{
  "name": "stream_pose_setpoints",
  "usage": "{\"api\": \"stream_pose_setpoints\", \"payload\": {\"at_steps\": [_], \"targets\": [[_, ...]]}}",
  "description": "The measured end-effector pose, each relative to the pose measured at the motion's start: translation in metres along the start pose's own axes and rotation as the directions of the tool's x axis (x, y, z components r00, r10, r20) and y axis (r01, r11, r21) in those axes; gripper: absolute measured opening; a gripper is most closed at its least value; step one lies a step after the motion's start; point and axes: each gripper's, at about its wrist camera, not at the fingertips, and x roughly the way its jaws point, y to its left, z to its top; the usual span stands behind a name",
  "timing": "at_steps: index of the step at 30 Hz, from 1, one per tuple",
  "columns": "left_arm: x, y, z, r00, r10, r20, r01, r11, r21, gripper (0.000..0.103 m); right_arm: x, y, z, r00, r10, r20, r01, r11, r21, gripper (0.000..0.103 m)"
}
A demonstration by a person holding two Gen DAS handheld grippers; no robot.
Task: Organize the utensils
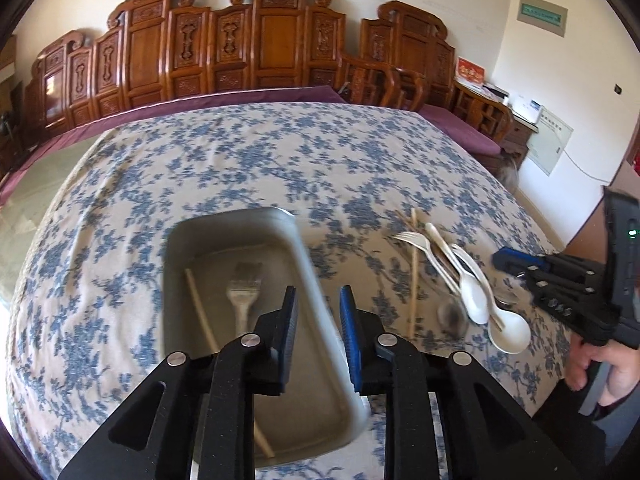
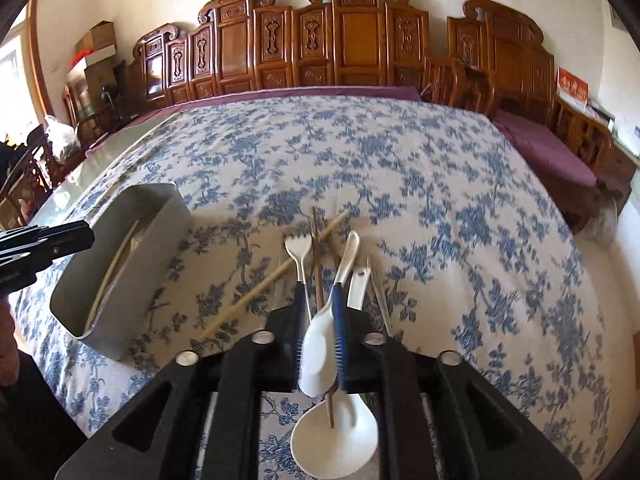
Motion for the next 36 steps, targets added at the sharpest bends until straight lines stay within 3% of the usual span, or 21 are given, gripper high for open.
{"api": "stream_pose_setpoints", "payload": {"at_steps": [2, 4, 6, 13, 21, 26, 31, 36], "targets": [[0.003, -0.008, -0.001, 1.0, -0.003, -0.001, 0.004, 1.0, 0.016, 0.03, 0.008, -0.001, -0.003, 1.0, 0.004, -0.021, -0.004, 1.0, 0.01, 0.02], [0.005, -0.015, -0.003, 1.0, -0.004, -0.001, 0.004, 1.0, 0.029, 0.039, 0.016, 0.0, -0.005, 0.999, 0.021, -0.044, -0.019, 0.999, 0.035, 0.027], [0.006, -0.019, -0.004, 1.0, -0.007, 0.001, 0.007, 0.999, 0.037, 0.041, 0.022, 0.003, -0.007, 0.998, 0.0, -0.064, 0.001, 1.0, 0.024, 0.027], [0.013, -0.03, -0.01, 1.0, -0.025, -0.014, 0.025, 0.999, 0.046, 0.042, 0.03, 0.004, -0.01, 0.995, -0.039, -0.091, 0.039, 0.999, 0.004, 0.03], [0.017, -0.036, -0.013, 0.999, -0.029, -0.026, 0.031, 0.998, 0.056, 0.042, 0.029, 0.006, -0.011, 0.995, -0.009, -0.095, 0.009, 1.0, -0.001, 0.034], [0.019, -0.039, -0.014, 0.999, -0.022, -0.027, 0.024, 0.997, 0.068, 0.042, 0.033, 0.01, -0.011, 0.993, -0.072, -0.091, 0.069, 0.997, -0.036, 0.034], [0.02, -0.04, -0.015, 1.0, -0.015, -0.026, 0.017, 0.998, 0.068, 0.042, 0.038, 0.013, -0.008, 0.993, -0.075, -0.086, 0.069, 0.995, -0.068, 0.034], [0.021, -0.041, -0.016, 0.999, -0.011, -0.03, 0.013, 0.997, 0.071, 0.042, 0.056, 0.014, -0.011, 0.984, -0.059, -0.167, 0.048, 0.996, -0.069, 0.031]]}}
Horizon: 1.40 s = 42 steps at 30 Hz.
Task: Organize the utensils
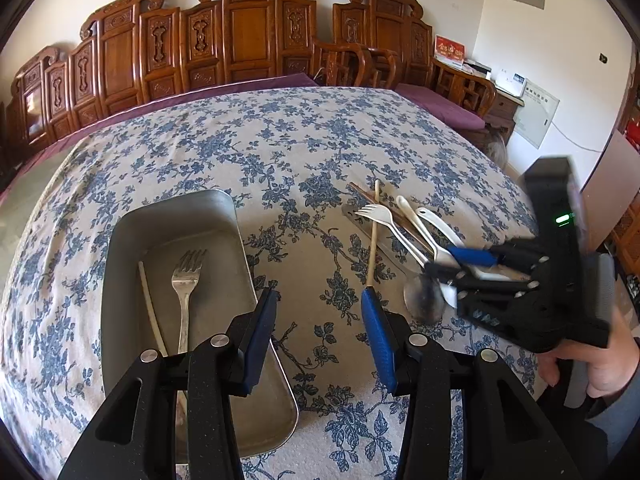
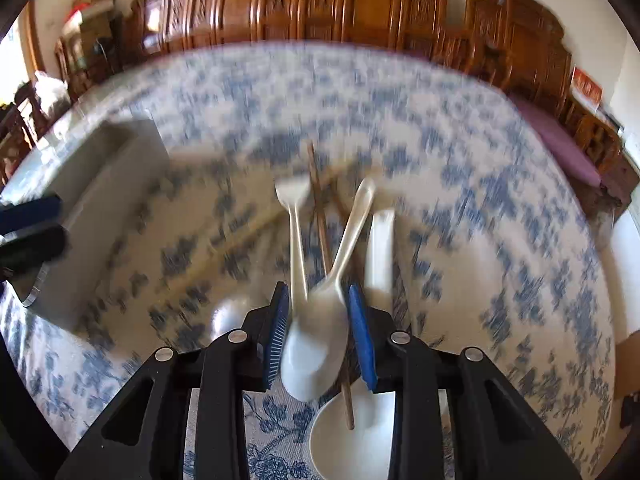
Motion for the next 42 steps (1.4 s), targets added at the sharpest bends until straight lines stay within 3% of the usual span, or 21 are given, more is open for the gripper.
{"api": "stream_pose_setpoints", "payload": {"at_steps": [6, 10, 12, 17, 27, 32, 42], "targets": [[-0.001, -0.004, 0.002, 1.0, -0.001, 0.004, 0.001, 1.0, 0.012, 0.042, -0.009, -0.013, 0.003, 0.997, 0.064, 0.037, -0.066, 0.995, 0.078, 0.024], [0.003, -0.007, 0.002, 1.0, 0.005, -0.006, -0.005, 1.0, 0.026, 0.042, -0.021, -0.022, 0.003, 0.989, 0.121, 0.083, -0.131, 0.984, 0.121, 0.004], [0.005, -0.008, 0.003, 1.0, 0.007, -0.009, -0.007, 1.0, 0.029, 0.042, -0.02, -0.024, 0.004, 0.983, 0.163, 0.084, -0.174, 0.975, 0.138, 0.004], [0.013, -0.011, 0.0, 0.999, 0.011, -0.033, -0.01, 0.999, 0.038, 0.042, -0.018, -0.019, 0.004, 0.982, 0.172, 0.074, -0.18, 0.976, 0.122, 0.003], [0.028, -0.021, 0.012, 0.994, 0.048, -0.094, -0.039, 0.994, 0.098, 0.042, -0.034, -0.036, 0.01, 0.96, 0.223, 0.168, -0.252, 0.952, 0.174, 0.003], [0.046, -0.024, 0.025, 0.99, 0.058, -0.132, -0.045, 0.994, 0.104, 0.034, -0.039, -0.045, 0.01, 0.949, 0.247, 0.195, -0.284, 0.939, 0.196, 0.003], [0.096, -0.037, 0.04, 0.978, 0.052, -0.203, -0.039, 0.997, 0.068, 0.024, -0.042, -0.049, 0.007, 0.947, 0.245, 0.207, -0.287, 0.937, 0.201, 0.003]]}}
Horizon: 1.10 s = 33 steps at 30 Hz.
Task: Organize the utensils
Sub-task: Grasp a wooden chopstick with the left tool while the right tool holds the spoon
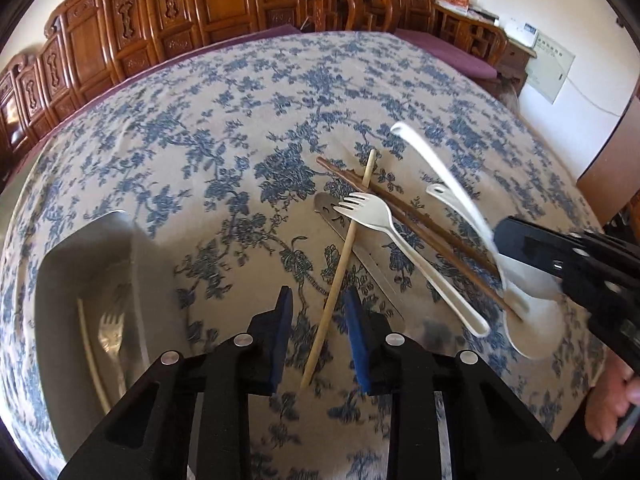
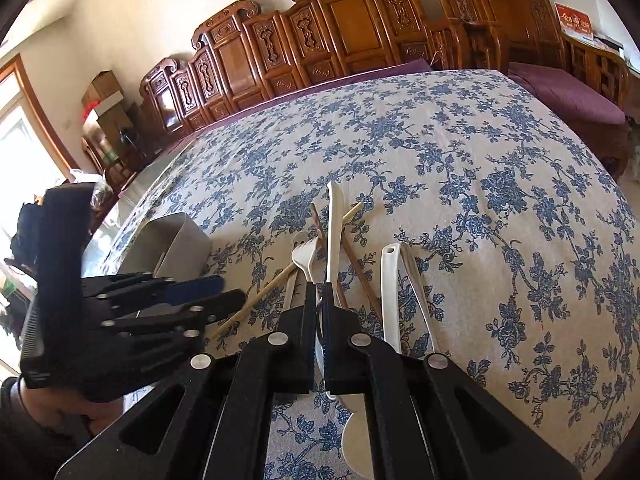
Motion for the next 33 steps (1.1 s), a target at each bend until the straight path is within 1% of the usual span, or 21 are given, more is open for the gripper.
{"api": "stream_pose_setpoints", "payload": {"at_steps": [3, 9, 11, 12, 18, 24, 33], "targets": [[0.011, -0.002, 0.004, 1.0, 0.002, -0.025, -0.001, 1.0, 0.001, 0.024, 0.0, 0.0, 0.0, 1.0, -0.002, -0.005, 0.002, 1.0, -0.003, 0.003], [0.021, -0.004, 0.007, 0.999, 0.012, -0.041, -0.013, 1.0, -0.002, 0.023, 0.0, -0.002, -0.001, 1.0, -0.006, -0.001, 0.006, 1.0, 0.003, 0.003], [0.021, -0.004, 0.008, 0.999, 0.014, -0.046, -0.014, 1.0, -0.011, 0.019, 0.001, -0.002, -0.001, 1.0, -0.008, -0.003, 0.008, 1.0, 0.002, 0.004], [0.022, -0.004, 0.009, 0.999, 0.014, -0.051, -0.015, 1.0, -0.012, 0.011, 0.001, -0.002, -0.001, 1.0, -0.009, -0.003, 0.009, 1.0, 0.001, 0.004], [0.02, -0.011, 0.008, 0.998, 0.014, -0.059, -0.014, 1.0, 0.015, 0.004, 0.001, -0.002, -0.001, 1.0, -0.008, -0.005, 0.008, 1.0, 0.0, 0.004], [0.006, -0.009, 0.007, 1.0, 0.012, -0.018, -0.012, 1.0, 0.002, 0.004, 0.0, -0.002, 0.0, 1.0, -0.011, -0.001, 0.011, 1.0, 0.001, 0.003], [-0.028, -0.01, 0.02, 0.998, 0.001, 0.068, -0.001, 1.0, -0.001, 0.004, 0.0, 0.001, 0.0, 1.0, -0.014, 0.0, 0.014, 1.0, -0.011, 0.003]]}}
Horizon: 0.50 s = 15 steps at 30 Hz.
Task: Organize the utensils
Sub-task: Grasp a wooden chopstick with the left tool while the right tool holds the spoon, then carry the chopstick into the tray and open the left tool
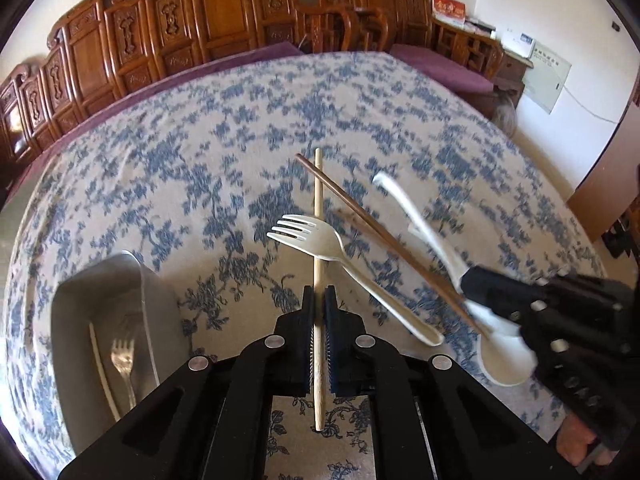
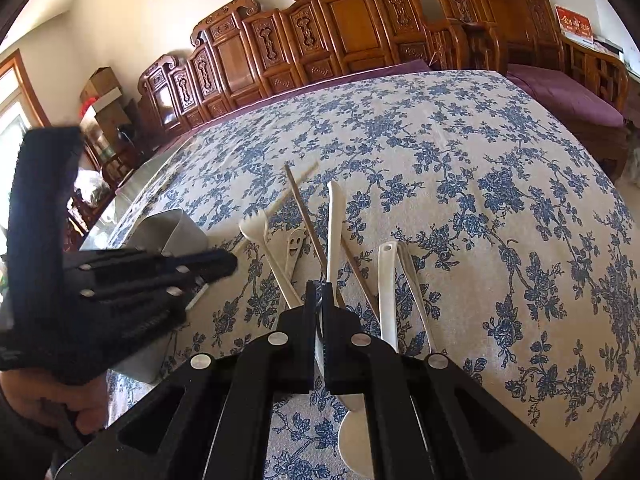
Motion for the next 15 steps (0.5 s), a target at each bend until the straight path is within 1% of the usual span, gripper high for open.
{"api": "stream_pose_setpoints", "payload": {"at_steps": [6, 10, 15], "targets": [[-0.026, 0.0, 0.01, 0.998, 0.003, 0.062, -0.003, 1.0, -0.002, 0.004, -0.003, 0.0, 0.0, 1.0, 0.001, 0.01, -0.001, 1.0, 0.002, 0.003], [-0.04, 0.006, 0.009, 0.997, 0.016, 0.072, -0.016, 1.0, -0.011, 0.004, -0.007, 0.001, -0.002, 1.0, -0.006, 0.016, 0.006, 1.0, -0.001, 0.003], [-0.055, 0.017, 0.002, 0.995, 0.052, 0.088, -0.051, 0.999, -0.018, 0.004, -0.014, 0.006, -0.005, 0.999, -0.017, 0.032, 0.018, 1.0, -0.013, 0.003]]}}
